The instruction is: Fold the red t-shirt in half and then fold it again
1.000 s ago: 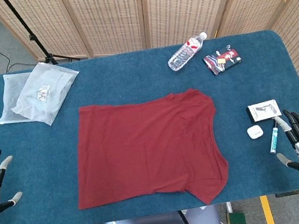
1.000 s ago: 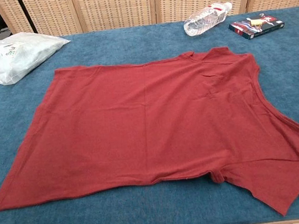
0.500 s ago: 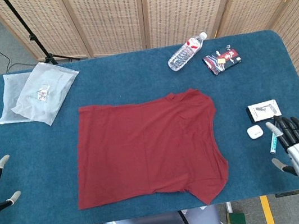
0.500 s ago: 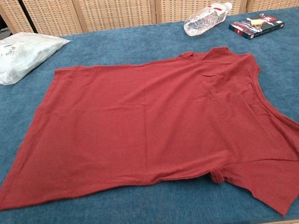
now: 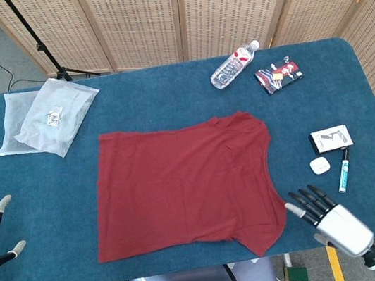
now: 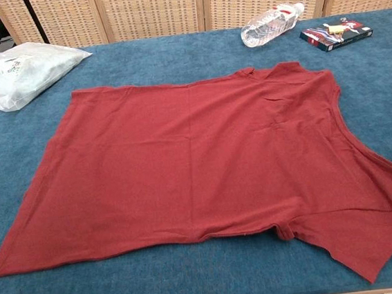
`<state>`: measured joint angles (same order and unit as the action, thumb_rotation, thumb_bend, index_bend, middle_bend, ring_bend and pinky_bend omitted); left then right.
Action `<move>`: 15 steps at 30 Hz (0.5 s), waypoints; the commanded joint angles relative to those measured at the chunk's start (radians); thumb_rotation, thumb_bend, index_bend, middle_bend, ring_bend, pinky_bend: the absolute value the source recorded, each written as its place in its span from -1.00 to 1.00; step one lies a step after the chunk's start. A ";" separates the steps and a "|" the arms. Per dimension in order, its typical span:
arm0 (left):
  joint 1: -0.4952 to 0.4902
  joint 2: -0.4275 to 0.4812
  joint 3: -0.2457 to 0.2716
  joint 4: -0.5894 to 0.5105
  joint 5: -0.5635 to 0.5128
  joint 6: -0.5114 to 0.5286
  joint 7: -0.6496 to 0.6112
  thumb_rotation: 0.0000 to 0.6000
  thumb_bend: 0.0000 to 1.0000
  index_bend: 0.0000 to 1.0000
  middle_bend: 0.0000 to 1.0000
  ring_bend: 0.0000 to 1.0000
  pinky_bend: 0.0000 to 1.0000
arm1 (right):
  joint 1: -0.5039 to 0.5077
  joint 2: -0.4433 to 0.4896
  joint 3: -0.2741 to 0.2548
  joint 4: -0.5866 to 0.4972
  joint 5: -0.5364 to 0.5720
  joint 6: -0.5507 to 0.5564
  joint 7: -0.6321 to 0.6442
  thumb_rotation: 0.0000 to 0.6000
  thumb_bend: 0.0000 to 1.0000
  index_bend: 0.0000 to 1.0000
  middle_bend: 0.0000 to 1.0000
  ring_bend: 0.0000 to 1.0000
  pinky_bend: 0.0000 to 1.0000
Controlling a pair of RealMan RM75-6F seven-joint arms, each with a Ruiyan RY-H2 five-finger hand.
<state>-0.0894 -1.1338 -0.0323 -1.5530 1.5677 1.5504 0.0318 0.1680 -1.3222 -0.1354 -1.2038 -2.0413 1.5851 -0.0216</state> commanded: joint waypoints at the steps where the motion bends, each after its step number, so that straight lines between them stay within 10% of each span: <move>1: -0.002 0.002 -0.003 -0.001 -0.005 -0.004 -0.003 1.00 -1.00 -1.00 -1.00 -1.00 -1.00 | 0.021 -0.031 -0.017 0.019 -0.027 -0.017 -0.029 1.00 -1.00 -0.70 -1.00 -1.00 -0.92; 15: -0.003 0.006 -0.008 -0.003 -0.015 -0.010 -0.010 1.00 -1.00 -1.00 -1.00 -1.00 -1.00 | 0.074 -0.130 -0.039 0.049 -0.070 -0.076 -0.126 1.00 -1.00 -0.38 -1.00 -1.00 -0.92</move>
<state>-0.0922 -1.1272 -0.0397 -1.5562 1.5527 1.5405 0.0214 0.2378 -1.4415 -0.1689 -1.1651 -2.1070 1.5154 -0.1413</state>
